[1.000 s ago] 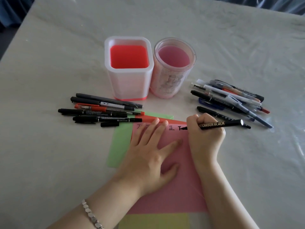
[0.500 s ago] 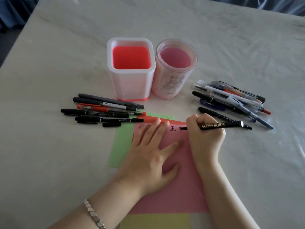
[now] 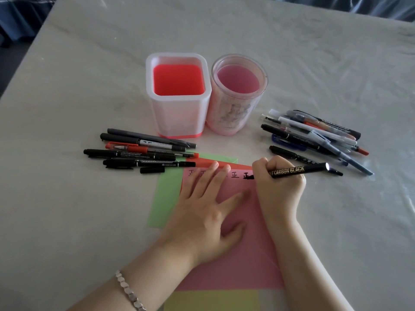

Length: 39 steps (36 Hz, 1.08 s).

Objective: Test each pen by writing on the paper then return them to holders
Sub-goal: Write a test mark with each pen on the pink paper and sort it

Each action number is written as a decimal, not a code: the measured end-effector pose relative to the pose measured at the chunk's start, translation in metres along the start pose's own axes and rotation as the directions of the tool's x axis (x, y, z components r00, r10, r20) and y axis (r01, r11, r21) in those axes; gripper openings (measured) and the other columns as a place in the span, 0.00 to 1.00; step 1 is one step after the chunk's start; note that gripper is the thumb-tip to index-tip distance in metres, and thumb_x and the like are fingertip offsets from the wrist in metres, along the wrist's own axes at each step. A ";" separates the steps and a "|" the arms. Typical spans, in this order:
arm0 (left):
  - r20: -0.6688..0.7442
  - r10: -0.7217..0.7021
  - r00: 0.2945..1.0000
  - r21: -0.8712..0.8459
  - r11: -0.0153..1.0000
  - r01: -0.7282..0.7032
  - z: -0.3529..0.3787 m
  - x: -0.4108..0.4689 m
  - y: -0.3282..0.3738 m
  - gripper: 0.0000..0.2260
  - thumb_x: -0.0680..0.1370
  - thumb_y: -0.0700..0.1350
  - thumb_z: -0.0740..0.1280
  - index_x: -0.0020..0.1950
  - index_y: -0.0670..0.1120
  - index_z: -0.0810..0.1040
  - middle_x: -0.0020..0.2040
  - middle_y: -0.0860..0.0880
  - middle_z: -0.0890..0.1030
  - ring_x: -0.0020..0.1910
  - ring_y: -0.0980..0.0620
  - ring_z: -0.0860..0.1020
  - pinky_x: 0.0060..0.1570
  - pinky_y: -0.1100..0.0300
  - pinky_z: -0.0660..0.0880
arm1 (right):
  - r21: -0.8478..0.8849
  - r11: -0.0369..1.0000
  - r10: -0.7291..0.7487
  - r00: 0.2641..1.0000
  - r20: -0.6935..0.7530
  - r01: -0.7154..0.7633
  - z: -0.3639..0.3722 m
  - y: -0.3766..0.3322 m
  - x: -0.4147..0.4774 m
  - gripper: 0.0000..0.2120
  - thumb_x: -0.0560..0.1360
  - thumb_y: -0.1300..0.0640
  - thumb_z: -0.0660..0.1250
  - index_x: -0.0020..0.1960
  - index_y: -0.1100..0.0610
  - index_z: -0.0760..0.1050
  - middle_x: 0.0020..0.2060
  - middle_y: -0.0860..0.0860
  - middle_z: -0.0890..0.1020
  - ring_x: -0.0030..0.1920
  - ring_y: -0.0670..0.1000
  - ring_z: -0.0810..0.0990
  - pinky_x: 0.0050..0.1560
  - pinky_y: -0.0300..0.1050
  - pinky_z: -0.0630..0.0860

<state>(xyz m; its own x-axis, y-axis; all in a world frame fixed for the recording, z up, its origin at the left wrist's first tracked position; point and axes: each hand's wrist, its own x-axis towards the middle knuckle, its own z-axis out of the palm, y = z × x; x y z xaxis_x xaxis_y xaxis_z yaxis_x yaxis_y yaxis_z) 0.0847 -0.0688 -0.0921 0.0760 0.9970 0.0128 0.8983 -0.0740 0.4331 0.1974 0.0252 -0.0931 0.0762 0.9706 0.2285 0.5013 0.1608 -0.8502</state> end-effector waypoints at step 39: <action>-0.498 0.002 0.867 0.119 0.991 0.066 -0.042 -0.025 -0.051 0.13 0.73 0.40 0.59 0.53 0.42 0.79 0.50 0.46 0.79 0.52 0.49 0.72 0.51 0.56 0.65 | 0.248 0.946 0.188 0.976 0.107 -0.210 -0.038 -0.030 -0.023 0.14 0.74 0.58 0.67 0.30 0.57 0.70 0.17 0.47 0.71 0.20 0.43 0.67 0.23 0.32 0.63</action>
<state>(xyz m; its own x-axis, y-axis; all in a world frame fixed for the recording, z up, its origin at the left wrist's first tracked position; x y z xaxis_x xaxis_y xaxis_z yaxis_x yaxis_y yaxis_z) 0.0182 -0.0895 -0.0766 -0.1475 0.8753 0.4605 0.9465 -0.0101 0.3224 0.2137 -0.0091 -0.0547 0.0763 0.9970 0.0119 0.2446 -0.0072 -0.9696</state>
